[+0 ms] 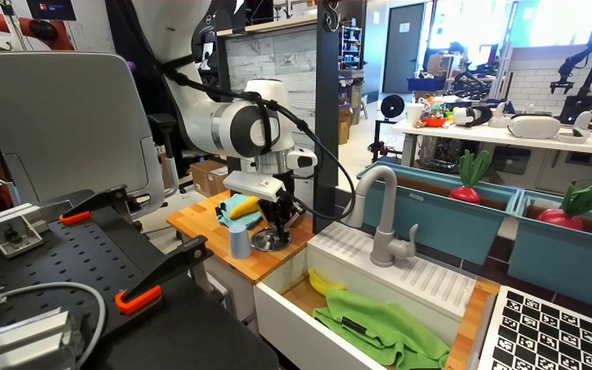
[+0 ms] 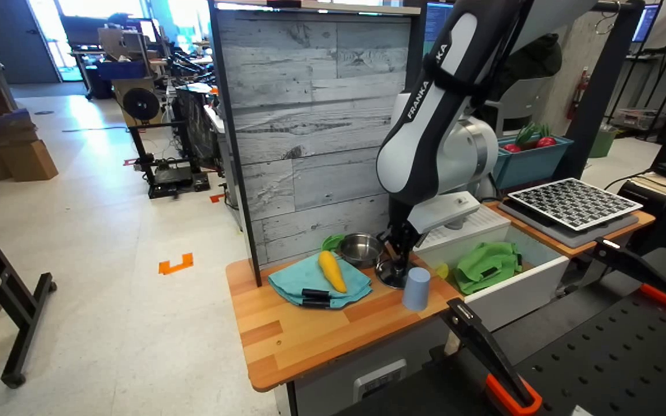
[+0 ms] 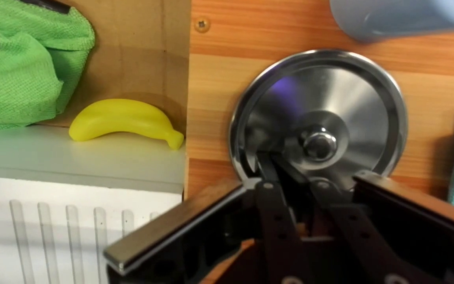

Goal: Cover the pot with the silver lid

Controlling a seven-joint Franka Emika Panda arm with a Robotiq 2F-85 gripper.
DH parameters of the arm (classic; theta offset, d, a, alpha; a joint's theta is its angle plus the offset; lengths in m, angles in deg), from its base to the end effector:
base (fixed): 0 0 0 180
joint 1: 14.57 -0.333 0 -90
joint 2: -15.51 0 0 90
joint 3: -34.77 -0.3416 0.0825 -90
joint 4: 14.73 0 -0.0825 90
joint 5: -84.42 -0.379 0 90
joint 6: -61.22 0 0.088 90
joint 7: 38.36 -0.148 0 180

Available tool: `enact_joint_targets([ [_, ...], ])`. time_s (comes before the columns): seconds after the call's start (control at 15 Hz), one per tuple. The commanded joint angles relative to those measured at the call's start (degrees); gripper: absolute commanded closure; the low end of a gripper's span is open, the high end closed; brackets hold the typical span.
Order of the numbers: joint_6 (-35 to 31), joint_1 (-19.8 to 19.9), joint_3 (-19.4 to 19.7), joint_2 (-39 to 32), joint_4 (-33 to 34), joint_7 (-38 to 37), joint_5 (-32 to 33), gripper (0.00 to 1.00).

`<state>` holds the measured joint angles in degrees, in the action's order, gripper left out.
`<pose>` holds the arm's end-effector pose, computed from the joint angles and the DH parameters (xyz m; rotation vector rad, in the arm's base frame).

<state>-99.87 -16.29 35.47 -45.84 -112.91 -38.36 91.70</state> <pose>0.6407 0.0159 -0.0475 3.0801 0.2221 0.0420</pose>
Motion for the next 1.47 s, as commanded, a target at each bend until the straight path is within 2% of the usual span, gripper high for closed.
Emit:
enact_joint_targets([
  [0.0,-2.52,-0.51,0.77,-0.91,-0.22,0.08,-0.81,0.65],
  [0.33,-6.47,0.76,0.21,1.12,-3.67,0.37,-1.3,0.31],
  [0.53,-9.78,2.51,-0.66,2.28,-5.8,0.71,-1.89,0.06],
  [0.6,-10.83,3.23,-1.06,2.8,-6.69,1.01,-1.98,0.01],
  [0.93,-13.27,4.25,-1.55,5.42,-10.09,1.32,-2.03,0.0],
  [1.4,-10.58,-0.41,0.24,7.87,-11.95,1.14,-0.84,0.0],
])
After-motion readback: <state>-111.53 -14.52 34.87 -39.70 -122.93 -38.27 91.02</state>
